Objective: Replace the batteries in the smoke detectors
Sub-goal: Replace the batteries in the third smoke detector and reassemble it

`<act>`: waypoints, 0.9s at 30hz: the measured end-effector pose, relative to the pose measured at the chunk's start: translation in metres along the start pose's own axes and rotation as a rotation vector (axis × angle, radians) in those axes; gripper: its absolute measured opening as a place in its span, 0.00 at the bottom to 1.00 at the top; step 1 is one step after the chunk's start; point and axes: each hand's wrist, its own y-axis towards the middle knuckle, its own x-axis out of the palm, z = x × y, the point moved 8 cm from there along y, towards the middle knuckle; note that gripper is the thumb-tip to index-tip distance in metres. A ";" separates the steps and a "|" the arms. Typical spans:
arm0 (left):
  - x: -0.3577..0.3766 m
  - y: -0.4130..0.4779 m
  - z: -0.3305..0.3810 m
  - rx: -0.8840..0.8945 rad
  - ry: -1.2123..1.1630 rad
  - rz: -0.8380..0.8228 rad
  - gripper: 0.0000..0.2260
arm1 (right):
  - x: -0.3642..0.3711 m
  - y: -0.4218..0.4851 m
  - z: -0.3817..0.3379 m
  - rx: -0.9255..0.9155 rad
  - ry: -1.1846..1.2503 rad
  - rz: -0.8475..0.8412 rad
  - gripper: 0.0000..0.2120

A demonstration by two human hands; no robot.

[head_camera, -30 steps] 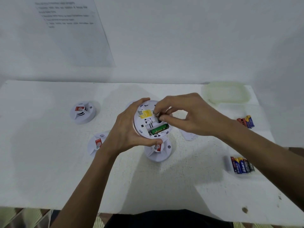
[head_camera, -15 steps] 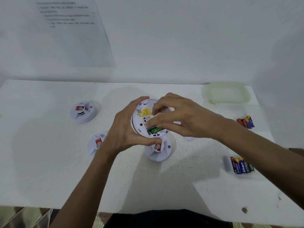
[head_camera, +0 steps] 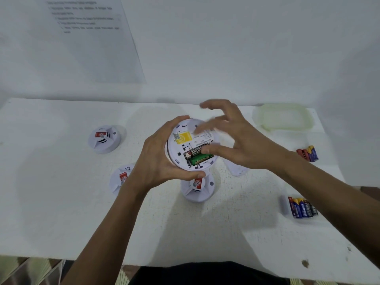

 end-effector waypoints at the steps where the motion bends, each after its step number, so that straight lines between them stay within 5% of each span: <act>1: -0.001 0.000 0.001 0.012 0.007 0.001 0.43 | 0.000 -0.001 0.008 0.118 0.114 -0.001 0.20; 4: -0.002 -0.001 0.003 0.013 -0.002 0.005 0.43 | 0.009 -0.009 0.024 0.404 0.484 -0.003 0.29; 7: 0.003 -0.001 0.001 0.021 0.018 -0.020 0.43 | 0.022 -0.019 0.029 0.509 0.735 0.006 0.27; 21: 0.018 -0.009 -0.014 -0.036 0.029 -0.054 0.44 | 0.036 -0.045 0.048 0.574 0.806 0.014 0.22; 23: 0.014 -0.011 -0.017 -0.050 0.053 -0.028 0.45 | 0.030 -0.054 0.077 0.680 0.633 0.132 0.17; 25: 0.012 -0.013 -0.021 -0.058 0.069 -0.018 0.46 | 0.026 -0.070 0.112 0.843 0.183 0.200 0.16; 27: 0.012 -0.013 -0.023 -0.065 0.064 -0.021 0.45 | 0.039 -0.082 0.134 0.957 -0.191 0.078 0.23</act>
